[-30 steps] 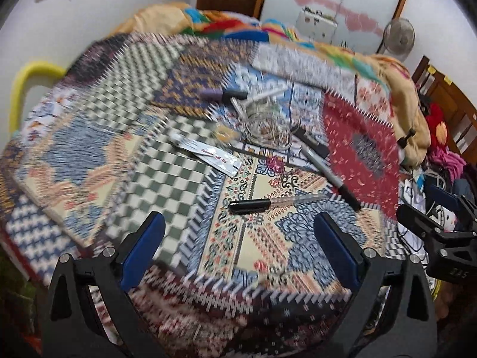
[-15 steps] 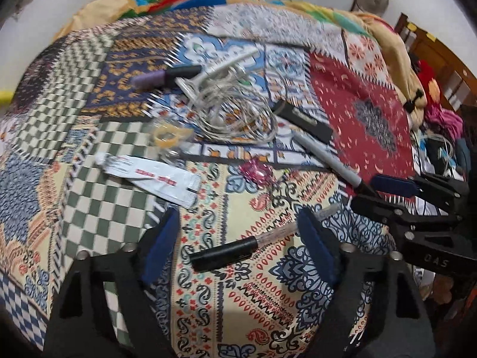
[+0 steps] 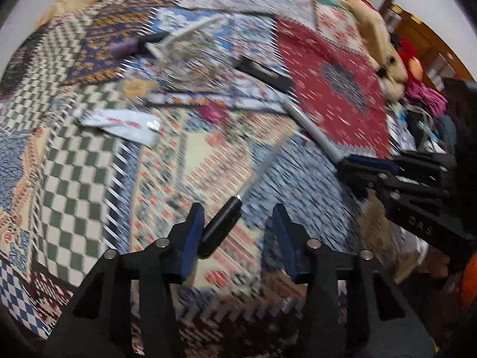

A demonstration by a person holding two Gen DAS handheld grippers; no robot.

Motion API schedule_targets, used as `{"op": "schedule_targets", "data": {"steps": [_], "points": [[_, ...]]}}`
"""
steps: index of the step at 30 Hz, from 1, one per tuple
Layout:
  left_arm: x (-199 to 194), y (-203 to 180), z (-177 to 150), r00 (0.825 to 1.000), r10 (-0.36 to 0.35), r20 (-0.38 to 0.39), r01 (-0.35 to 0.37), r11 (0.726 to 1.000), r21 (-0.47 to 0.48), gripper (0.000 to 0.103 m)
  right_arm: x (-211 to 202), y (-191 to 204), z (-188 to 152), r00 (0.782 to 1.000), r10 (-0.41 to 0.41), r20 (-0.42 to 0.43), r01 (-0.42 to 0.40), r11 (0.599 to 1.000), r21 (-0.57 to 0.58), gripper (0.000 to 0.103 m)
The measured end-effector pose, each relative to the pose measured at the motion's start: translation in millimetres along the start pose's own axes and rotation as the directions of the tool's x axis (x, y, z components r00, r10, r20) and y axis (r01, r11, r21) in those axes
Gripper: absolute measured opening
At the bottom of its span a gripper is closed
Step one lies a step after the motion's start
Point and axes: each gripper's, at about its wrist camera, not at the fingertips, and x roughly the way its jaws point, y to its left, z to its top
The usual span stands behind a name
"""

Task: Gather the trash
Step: 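Grasp the black Sharpie with the right tool while the left tool grasps the white pen, then carry the Sharpie and white pen over the white bin with both tools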

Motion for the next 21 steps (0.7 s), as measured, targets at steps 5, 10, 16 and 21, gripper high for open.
{"op": "schedule_targets", "data": {"steps": [5,10,16,21], "points": [[0,-12,-9,1.0,0.018,0.019,-0.018,0.999,0.031,0.033,-1,-1,-6,0.995,0.095,-0.03,-0.093,0.995,0.038,0.012],[7,-25,-3,0.998,0.056,0.034,-0.059,0.994,0.091,0.031,2,14,-7,0.999,0.042,-0.009,-0.042,0.999,-0.003,0.012],[14,-31,3,0.995,0.085,0.048,-0.091,0.988,0.123,0.013,6,22,-6,1.0,0.001,0.014,0.0,1.0,-0.013,0.013],[13,-32,2,0.998,0.051,0.031,-0.053,0.996,0.071,0.013,8,14,-1,0.999,0.041,0.007,-0.041,0.993,0.109,0.012]]}}
